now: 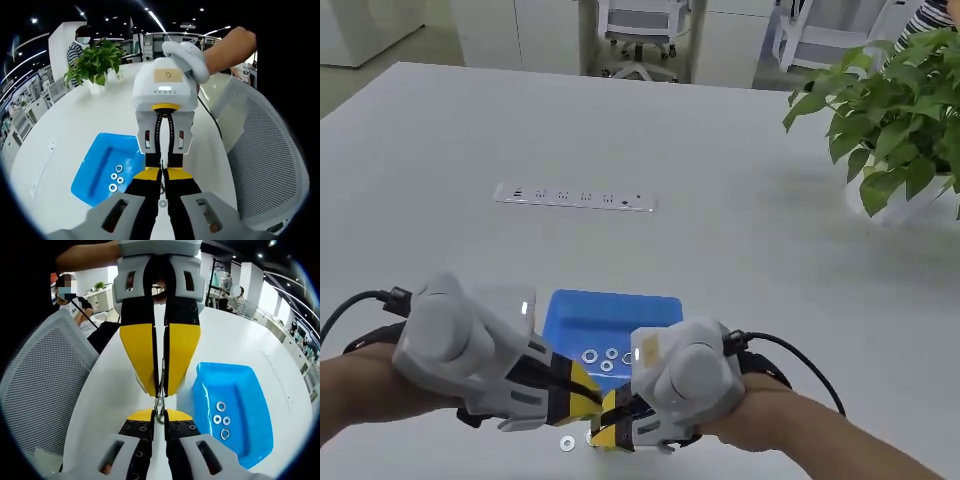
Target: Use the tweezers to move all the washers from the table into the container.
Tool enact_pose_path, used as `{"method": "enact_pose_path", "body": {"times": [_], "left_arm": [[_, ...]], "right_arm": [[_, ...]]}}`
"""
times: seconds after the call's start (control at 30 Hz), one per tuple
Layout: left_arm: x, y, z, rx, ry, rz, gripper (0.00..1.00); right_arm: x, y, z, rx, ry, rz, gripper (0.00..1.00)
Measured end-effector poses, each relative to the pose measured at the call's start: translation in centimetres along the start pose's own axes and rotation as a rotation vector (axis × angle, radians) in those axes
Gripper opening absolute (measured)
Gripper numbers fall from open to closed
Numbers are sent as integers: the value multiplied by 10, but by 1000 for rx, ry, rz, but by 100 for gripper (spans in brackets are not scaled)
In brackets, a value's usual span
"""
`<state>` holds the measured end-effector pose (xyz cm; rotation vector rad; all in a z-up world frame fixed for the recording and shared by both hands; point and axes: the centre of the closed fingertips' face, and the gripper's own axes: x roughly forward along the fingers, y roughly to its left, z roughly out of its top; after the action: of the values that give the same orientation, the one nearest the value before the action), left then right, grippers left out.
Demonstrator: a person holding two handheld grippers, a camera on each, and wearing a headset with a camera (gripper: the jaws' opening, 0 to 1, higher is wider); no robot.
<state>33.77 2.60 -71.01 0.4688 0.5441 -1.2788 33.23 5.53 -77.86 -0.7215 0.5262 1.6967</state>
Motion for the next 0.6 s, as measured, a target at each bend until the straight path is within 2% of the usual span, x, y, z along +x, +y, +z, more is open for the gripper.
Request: {"method": "enact_pose_path", "body": {"times": [0.27, 0.6], "left_arm": [[-4, 3, 0, -12, -8, 8, 13], [-10, 4, -3, -51, -23, 27, 27]], "right_arm": [[-1, 0, -1, 5, 0, -3, 8], [-3, 0, 3, -3, -2, -5, 8]]}}
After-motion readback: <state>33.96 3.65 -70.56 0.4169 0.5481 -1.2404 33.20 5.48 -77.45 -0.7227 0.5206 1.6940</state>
